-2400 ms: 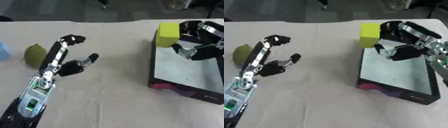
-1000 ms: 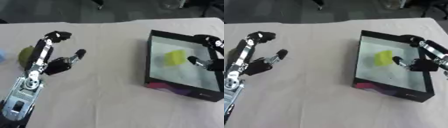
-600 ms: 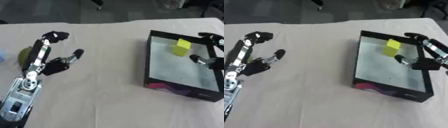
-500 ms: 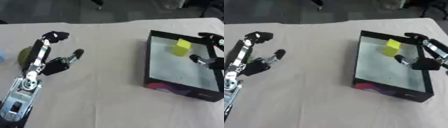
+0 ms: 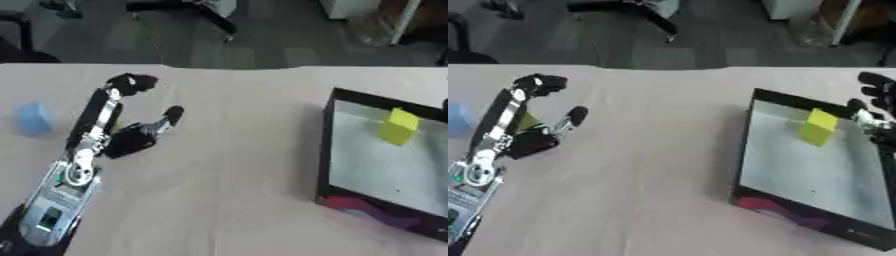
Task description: Pick up the objects with one hand, pass them to the other hand, and then place them into the box on the other side of the table.
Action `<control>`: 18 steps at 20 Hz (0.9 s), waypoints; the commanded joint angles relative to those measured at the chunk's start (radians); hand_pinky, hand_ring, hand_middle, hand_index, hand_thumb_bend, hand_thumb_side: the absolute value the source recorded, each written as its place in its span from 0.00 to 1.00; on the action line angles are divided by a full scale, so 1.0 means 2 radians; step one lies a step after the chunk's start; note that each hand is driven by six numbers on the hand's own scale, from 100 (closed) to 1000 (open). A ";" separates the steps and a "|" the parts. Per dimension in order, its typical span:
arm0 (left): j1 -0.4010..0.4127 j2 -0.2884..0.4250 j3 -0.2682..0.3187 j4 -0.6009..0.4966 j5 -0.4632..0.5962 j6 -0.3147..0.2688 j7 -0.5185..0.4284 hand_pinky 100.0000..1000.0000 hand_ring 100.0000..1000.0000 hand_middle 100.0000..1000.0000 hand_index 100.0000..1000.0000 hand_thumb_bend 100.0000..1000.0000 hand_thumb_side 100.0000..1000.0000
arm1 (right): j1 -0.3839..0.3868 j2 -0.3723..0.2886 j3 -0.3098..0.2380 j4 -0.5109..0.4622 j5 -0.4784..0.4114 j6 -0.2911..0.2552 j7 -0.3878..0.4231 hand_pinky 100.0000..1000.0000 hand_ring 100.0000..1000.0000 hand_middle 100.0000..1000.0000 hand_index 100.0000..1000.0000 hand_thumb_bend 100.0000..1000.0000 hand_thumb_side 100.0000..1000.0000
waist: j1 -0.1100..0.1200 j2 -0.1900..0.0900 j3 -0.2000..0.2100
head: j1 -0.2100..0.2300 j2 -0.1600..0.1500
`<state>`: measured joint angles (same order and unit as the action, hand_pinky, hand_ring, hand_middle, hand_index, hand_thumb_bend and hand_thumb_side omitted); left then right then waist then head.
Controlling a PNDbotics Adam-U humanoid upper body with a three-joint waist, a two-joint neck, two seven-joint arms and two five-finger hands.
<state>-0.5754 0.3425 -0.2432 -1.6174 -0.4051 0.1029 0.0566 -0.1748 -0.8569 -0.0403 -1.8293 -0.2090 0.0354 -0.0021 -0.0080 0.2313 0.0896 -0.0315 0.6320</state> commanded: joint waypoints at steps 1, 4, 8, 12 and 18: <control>-0.007 0.027 0.014 -0.007 0.005 0.012 0.004 0.83 0.75 0.66 0.78 0.40 0.63 | -0.008 0.000 -0.017 -0.021 -0.037 -0.002 -0.013 1.00 1.00 1.00 1.00 0.01 0.38 | 0.002 -0.006 0.001 | -0.011 0.016; -0.015 0.054 0.030 -0.002 0.004 0.031 0.003 0.83 0.75 0.68 0.80 0.38 0.64 | -0.011 0.012 -0.025 -0.035 -0.077 -0.004 -0.023 1.00 1.00 1.00 1.00 0.01 0.35 | 0.002 -0.008 0.003 | -0.018 0.026; -0.036 0.098 0.039 0.015 -0.007 0.052 -0.033 0.82 0.76 0.69 0.80 0.42 0.61 | -0.012 0.012 -0.031 -0.045 -0.110 -0.002 -0.028 1.00 1.00 1.00 1.00 0.01 0.34 | 0.004 -0.011 0.003 | -0.022 0.036; -0.061 0.132 0.044 0.039 -0.018 0.063 -0.090 0.82 0.76 0.69 0.80 0.46 0.54 | -0.015 0.013 -0.037 -0.053 -0.133 0.000 -0.032 1.00 1.00 1.00 1.00 0.00 0.34 | 0.004 -0.013 0.001 | -0.017 0.038; -0.105 0.160 0.049 0.093 -0.041 0.062 -0.185 0.82 0.77 0.70 0.81 0.51 0.47 | -0.015 0.016 -0.040 -0.061 -0.152 0.008 -0.029 1.00 1.00 1.00 1.00 0.00 0.35 | 0.005 -0.012 -0.002 | -0.007 0.041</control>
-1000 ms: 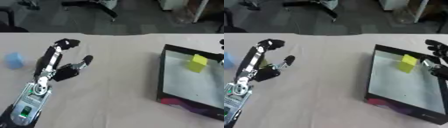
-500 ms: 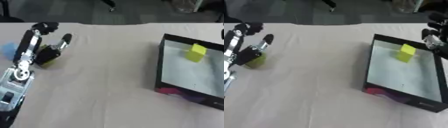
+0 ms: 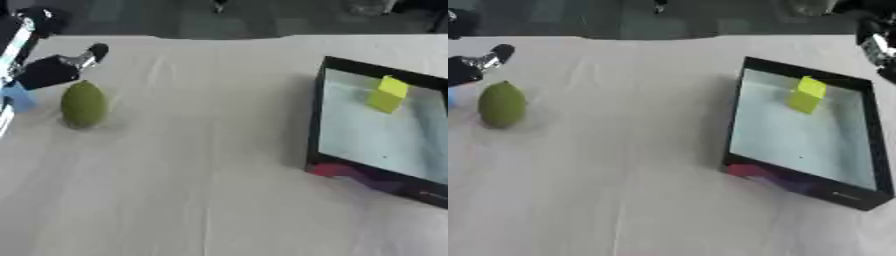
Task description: Pick up the objects with one hand, pass them to the other hand, and then place them into the box on the other side of the table.
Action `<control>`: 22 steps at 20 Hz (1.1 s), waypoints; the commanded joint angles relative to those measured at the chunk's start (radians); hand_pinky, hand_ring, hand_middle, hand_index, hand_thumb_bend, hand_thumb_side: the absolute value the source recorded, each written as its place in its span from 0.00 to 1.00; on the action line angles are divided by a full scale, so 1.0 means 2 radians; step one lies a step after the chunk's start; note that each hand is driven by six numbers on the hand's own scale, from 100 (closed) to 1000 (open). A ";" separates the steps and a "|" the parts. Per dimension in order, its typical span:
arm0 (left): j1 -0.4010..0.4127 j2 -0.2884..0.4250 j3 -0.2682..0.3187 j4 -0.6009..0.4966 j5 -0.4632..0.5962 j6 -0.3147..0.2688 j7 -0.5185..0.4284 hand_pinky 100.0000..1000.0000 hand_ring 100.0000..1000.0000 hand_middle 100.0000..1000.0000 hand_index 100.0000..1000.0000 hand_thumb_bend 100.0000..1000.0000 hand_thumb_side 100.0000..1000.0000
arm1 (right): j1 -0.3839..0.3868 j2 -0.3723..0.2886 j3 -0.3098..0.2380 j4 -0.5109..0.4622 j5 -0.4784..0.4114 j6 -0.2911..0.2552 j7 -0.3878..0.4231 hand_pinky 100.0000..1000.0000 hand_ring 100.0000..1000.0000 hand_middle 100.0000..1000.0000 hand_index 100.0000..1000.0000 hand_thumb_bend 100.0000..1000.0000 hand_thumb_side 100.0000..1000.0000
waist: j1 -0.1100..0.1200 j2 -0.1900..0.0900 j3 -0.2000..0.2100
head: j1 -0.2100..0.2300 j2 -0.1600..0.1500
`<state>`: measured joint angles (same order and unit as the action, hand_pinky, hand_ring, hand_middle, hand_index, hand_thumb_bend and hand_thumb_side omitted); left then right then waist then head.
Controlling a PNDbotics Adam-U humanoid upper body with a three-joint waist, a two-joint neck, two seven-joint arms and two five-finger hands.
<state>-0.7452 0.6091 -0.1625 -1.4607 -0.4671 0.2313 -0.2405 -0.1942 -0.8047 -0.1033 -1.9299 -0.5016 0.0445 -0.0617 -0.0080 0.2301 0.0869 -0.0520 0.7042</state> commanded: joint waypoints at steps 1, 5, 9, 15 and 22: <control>-0.028 0.029 0.011 0.027 -0.014 -0.003 -0.051 0.82 0.77 0.71 0.81 0.52 0.45 | -0.005 -0.010 -0.008 -0.011 -0.006 0.004 0.001 1.00 1.00 1.00 1.00 0.00 0.35 | 0.005 -0.011 -0.001 | 0.004 0.007; -0.064 0.040 0.015 0.082 -0.043 -0.007 -0.098 0.82 0.78 0.72 0.81 0.56 0.41 | -0.005 -0.012 -0.008 -0.010 -0.006 0.004 0.000 1.00 1.00 1.00 1.00 0.00 0.35 | 0.006 -0.012 0.000 | 0.006 0.010; -0.097 0.038 0.021 0.140 -0.082 -0.015 -0.145 0.82 0.78 0.73 0.81 0.59 0.33 | -0.006 -0.011 -0.006 -0.007 -0.006 0.005 0.002 1.00 1.00 1.00 1.00 0.00 0.36 | 0.005 -0.012 0.000 | 0.011 0.003; -0.151 0.029 0.040 0.234 -0.151 -0.027 -0.206 0.83 0.81 0.74 0.80 0.63 0.20 | -0.010 -0.010 0.001 -0.008 -0.003 0.008 0.008 1.00 1.00 1.00 1.00 0.01 0.36 | 0.003 -0.012 -0.002 | 0.022 -0.004; -0.190 0.032 0.066 0.311 -0.224 -0.029 -0.241 0.84 0.82 0.75 0.80 0.66 0.10 | -0.014 -0.006 0.009 -0.009 0.008 0.011 0.014 1.00 1.00 1.00 1.00 0.01 0.37 | 0.000 -0.006 -0.008 | 0.046 -0.010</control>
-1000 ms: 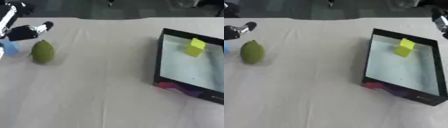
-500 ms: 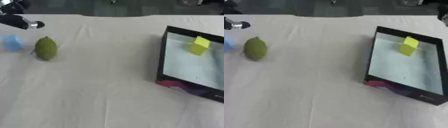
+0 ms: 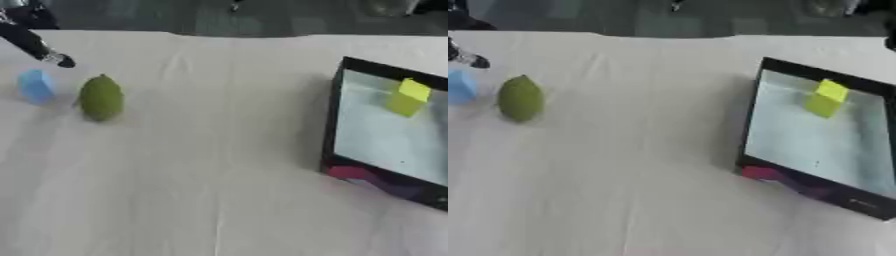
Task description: Pick up the objects with one hand, pass them to the other hand, and then place them into the box on the other side of the table.
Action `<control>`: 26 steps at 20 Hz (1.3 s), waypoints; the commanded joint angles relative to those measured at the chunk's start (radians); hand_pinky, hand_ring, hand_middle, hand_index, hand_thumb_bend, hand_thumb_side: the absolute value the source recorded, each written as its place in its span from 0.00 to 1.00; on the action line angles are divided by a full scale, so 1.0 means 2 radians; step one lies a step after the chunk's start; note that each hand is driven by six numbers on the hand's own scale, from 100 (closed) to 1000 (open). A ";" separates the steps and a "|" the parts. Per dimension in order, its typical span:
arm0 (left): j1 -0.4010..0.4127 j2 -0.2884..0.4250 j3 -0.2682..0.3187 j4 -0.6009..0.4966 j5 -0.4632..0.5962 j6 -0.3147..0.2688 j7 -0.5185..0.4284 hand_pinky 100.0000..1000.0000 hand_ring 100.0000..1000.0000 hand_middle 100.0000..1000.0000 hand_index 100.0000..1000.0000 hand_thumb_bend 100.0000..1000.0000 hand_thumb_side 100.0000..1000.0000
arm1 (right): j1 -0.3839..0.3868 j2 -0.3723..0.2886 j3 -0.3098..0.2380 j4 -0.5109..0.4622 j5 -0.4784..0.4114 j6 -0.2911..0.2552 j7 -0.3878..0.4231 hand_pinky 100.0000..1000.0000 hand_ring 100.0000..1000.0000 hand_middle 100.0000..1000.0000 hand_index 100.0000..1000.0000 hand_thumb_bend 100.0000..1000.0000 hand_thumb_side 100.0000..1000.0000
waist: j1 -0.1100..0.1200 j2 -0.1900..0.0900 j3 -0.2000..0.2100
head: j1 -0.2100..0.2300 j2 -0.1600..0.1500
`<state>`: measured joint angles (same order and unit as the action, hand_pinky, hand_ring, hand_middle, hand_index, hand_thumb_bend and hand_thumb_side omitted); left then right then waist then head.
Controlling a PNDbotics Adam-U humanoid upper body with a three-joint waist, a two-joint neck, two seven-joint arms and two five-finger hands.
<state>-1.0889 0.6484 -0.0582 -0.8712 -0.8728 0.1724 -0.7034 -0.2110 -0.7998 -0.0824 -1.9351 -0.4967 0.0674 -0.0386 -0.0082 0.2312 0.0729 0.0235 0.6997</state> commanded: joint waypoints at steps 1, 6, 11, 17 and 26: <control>-0.022 0.014 0.016 0.023 -0.029 0.000 -0.014 0.84 0.82 0.75 0.80 0.68 0.11 | -0.006 -0.009 -0.002 -0.007 0.008 0.000 0.003 1.00 1.00 1.00 1.00 0.01 0.37 | -0.001 -0.005 -0.002 | 0.011 -0.010; -0.029 0.022 0.027 0.042 -0.042 -0.007 -0.046 0.85 0.83 0.76 0.80 0.71 0.16 | -0.007 -0.008 -0.002 -0.010 0.011 -0.002 -0.001 1.00 1.00 1.00 0.99 0.01 0.36 | -0.004 0.001 -0.007 | 0.022 -0.024; -0.025 0.037 0.035 0.051 -0.058 -0.001 -0.066 0.86 0.84 0.77 0.79 0.76 0.11 | -0.006 -0.005 -0.001 -0.011 0.017 -0.001 -0.003 1.00 1.00 1.00 0.99 0.01 0.37 | -0.007 0.006 -0.007 | 0.022 -0.026; -0.021 0.045 0.042 0.059 -0.087 0.004 -0.042 0.86 0.84 0.76 0.77 0.77 0.00 | -0.007 0.002 0.002 -0.010 0.026 0.001 -0.005 1.00 1.00 1.00 0.98 0.01 0.37 | -0.010 0.014 -0.013 | 0.028 -0.035; -0.012 0.066 0.052 0.073 -0.109 0.014 -0.038 0.85 0.84 0.76 0.77 0.75 0.00 | -0.013 0.005 0.007 -0.019 0.041 0.001 -0.005 1.00 1.00 1.00 0.97 0.02 0.38 | -0.009 0.033 -0.030 | 0.065 -0.060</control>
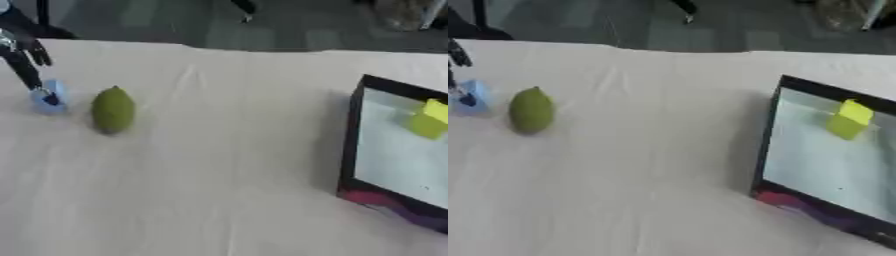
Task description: Pick up the objects with one hand, pass them to the other hand, and then place them into the box on the other side of the table.
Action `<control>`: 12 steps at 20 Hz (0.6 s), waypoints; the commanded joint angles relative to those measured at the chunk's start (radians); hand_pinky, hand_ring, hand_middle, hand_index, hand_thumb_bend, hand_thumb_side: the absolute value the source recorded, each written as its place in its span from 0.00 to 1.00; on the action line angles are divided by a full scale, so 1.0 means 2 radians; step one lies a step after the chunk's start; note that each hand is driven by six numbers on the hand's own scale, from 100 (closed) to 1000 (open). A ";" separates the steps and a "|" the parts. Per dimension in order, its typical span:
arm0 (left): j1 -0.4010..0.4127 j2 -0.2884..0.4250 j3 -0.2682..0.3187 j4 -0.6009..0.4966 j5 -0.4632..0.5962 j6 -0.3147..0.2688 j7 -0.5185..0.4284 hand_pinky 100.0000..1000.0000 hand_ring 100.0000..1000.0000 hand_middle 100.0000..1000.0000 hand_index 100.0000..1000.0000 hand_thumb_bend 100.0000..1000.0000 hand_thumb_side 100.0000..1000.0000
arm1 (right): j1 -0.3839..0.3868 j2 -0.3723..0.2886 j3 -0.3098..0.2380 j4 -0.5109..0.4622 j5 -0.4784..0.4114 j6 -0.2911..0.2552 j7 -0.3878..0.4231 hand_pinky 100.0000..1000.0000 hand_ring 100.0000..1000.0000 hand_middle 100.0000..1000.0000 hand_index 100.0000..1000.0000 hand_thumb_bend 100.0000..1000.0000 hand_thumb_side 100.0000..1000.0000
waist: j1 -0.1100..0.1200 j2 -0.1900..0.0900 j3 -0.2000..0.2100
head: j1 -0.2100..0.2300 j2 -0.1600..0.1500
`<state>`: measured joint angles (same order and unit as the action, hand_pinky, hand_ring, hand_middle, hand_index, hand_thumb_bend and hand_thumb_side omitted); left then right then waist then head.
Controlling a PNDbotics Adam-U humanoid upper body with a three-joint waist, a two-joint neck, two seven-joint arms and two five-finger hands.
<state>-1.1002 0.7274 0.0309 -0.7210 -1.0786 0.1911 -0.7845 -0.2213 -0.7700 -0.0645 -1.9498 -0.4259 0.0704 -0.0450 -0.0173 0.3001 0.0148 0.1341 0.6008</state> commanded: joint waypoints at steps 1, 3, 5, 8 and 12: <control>-0.005 0.028 0.009 0.000 -0.010 0.008 0.005 0.85 0.84 0.76 0.77 0.74 0.00 | -0.009 -0.010 -0.001 -0.012 0.007 0.000 -0.001 1.00 1.00 1.00 0.97 0.02 0.38 | -0.005 0.000 -0.003 | 0.013 -0.011; -0.003 0.029 0.012 0.004 -0.017 0.013 0.010 0.85 0.84 0.76 0.76 0.73 0.00 | -0.010 -0.008 0.000 -0.013 0.011 0.000 -0.001 1.00 1.00 1.00 0.97 0.02 0.38 | -0.005 0.004 -0.005 | 0.017 -0.012; -0.002 0.029 0.017 0.007 -0.020 0.018 0.016 0.85 0.83 0.75 0.76 0.71 0.00 | -0.010 -0.006 0.001 -0.013 0.015 0.001 -0.001 1.00 1.00 1.00 0.97 0.02 0.38 | -0.005 0.007 -0.008 | 0.021 -0.013; 0.000 0.032 0.020 0.011 -0.021 0.022 0.023 0.85 0.83 0.75 0.75 0.70 0.00 | -0.008 -0.003 0.002 -0.012 0.021 0.002 -0.001 1.00 1.00 1.00 0.97 0.03 0.39 | -0.006 0.010 -0.009 | 0.027 -0.016; 0.002 0.041 0.021 0.015 -0.025 0.026 0.023 0.84 0.83 0.75 0.75 0.70 0.00 | -0.006 -0.002 0.002 -0.010 0.027 0.003 -0.001 1.00 1.00 1.00 0.97 0.03 0.39 | -0.006 0.011 -0.009 | 0.032 -0.017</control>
<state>-1.0813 0.7565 0.0642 -0.6842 -1.1192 0.2378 -0.7410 -0.2282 -0.7532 -0.0530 -1.9543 -0.3799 0.0737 -0.0460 -0.0180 0.3269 -0.0022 0.1918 0.5779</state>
